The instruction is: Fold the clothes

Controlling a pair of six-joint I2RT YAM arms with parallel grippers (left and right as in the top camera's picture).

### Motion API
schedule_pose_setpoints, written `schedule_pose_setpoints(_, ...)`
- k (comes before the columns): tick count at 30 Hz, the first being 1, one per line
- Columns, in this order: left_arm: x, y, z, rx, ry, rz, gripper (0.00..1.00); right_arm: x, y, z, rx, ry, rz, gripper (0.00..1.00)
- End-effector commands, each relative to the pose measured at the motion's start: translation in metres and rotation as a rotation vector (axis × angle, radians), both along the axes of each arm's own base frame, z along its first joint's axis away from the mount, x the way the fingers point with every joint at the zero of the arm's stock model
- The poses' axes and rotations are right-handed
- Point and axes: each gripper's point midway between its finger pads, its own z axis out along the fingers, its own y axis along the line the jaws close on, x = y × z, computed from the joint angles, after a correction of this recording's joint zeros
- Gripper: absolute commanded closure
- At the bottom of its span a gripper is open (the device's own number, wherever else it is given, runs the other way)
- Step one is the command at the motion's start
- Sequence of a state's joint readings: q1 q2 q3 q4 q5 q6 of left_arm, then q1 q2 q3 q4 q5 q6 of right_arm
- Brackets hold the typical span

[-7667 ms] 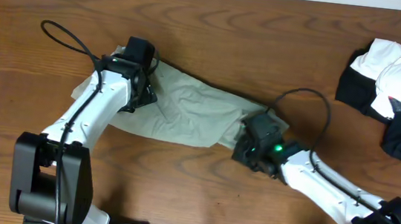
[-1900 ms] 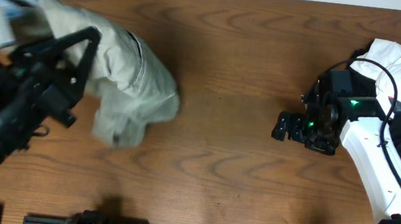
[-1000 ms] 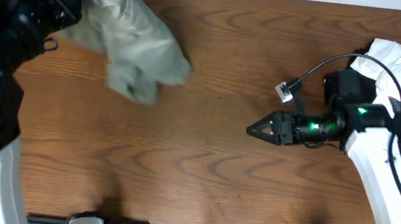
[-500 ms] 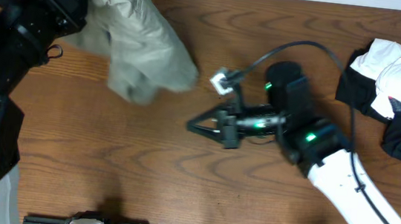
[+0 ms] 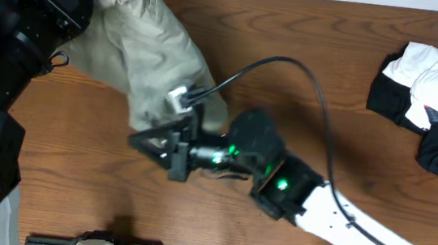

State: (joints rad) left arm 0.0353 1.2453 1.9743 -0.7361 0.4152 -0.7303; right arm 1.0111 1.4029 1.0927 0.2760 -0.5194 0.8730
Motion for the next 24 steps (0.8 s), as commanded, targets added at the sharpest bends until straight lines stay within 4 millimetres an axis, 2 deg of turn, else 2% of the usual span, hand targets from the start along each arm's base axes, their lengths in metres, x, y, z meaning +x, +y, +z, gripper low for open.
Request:
schedule_pose_setpoints(1,-0.017,-0.007,0.02,-0.041,-0.053,-0.032,0.93,0.003,0.019,-0.019,-0.029,0.045,-0.053,0.98)
schedule_pose_setpoints(3,-0.022,-0.01,0.023,-0.054,-0.058,-0.049,0.94,0.01,0.027,-0.034,-0.053,0.055,-0.079,0.98)
schedule_pose_setpoints(6,-0.033,-0.01,0.026,-0.076,-0.058,-0.048,0.94,0.023,0.037,-0.044,-0.04,0.047,-0.111,0.98)
schedule_pose_setpoints(12,-0.061,-0.011,0.035,-0.136,-0.072,-0.047,0.94,0.045,0.05,-0.037,0.078,0.015,-0.18,0.98)
schedule_pose_setpoints(18,-0.071,-0.011,0.032,-0.175,-0.042,-0.045,0.94,0.074,0.042,-0.038,0.088,0.027,-0.341,0.98)
schedule_pose_setpoints(20,-0.072,-0.011,0.031,-0.176,-0.039,-0.045,0.94,0.088,0.036,-0.049,0.043,0.018,-0.416,0.97)
schedule_pose_setpoints(24,-0.082,-0.014,0.035,-0.185,-0.053,-0.062,0.94,0.12,0.013,-0.094,-0.133,0.068,-0.57,0.96)
